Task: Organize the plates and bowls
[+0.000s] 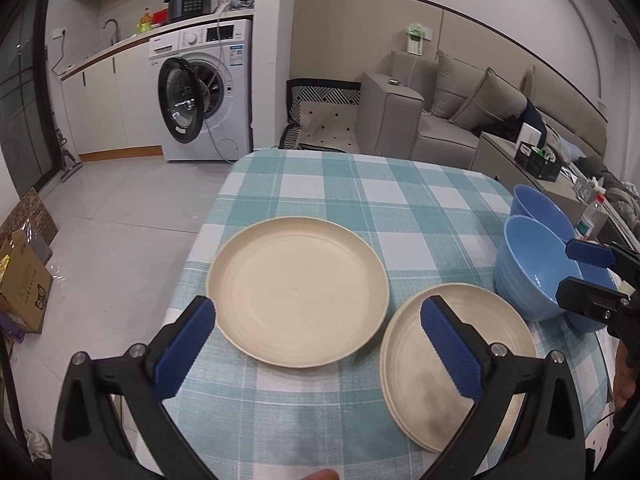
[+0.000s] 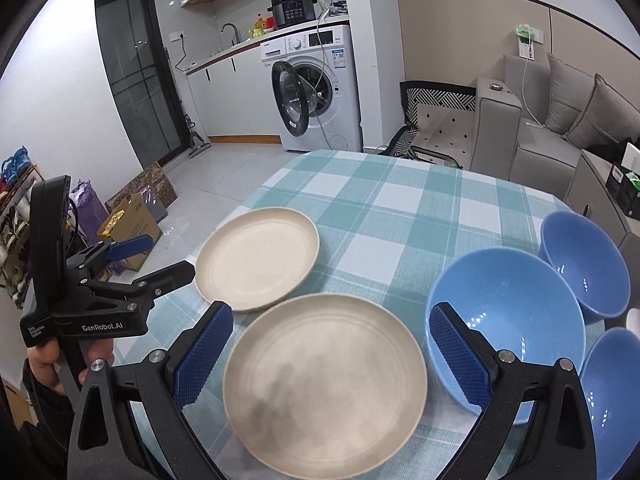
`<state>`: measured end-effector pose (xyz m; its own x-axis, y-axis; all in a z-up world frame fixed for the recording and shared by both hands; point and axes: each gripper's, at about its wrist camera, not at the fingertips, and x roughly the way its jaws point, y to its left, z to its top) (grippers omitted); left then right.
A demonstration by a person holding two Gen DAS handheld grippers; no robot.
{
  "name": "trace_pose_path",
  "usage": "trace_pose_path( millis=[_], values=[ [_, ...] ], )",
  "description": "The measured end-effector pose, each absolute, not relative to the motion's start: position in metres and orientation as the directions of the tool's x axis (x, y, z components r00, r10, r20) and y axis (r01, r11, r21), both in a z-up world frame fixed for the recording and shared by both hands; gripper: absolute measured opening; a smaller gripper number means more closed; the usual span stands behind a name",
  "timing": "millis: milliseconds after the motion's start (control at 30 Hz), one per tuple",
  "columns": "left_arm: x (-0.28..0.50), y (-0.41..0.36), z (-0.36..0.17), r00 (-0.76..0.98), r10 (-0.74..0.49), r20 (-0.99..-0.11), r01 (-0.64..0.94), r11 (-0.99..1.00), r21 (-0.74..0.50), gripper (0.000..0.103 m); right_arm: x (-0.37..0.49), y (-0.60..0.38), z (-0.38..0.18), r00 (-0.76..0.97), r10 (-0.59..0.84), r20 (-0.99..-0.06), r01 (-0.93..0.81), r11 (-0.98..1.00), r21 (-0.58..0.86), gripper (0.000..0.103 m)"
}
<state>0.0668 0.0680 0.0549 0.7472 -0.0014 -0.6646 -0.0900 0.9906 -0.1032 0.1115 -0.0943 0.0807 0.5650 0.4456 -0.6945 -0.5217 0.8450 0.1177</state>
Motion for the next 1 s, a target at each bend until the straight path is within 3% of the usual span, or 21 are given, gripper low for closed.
trace_pose_path(
  millis=[300,1000],
  values=[
    [0.079,0.097,0.061,0.751,0.028,-0.660,-0.165,0.975,-0.147,0.103,0.128,-0.069,0.085,0.556,0.443,-0.703,-0.536,0.838,0.104,0.100],
    [0.107,0.126,0.017,0.661,0.082,-0.746,-0.251,0.961,-0.116,0.103,0.173,-0.013,0.059,0.494,0.441,-0.749,-0.540,0.831,0.133,0.100]
  ],
)
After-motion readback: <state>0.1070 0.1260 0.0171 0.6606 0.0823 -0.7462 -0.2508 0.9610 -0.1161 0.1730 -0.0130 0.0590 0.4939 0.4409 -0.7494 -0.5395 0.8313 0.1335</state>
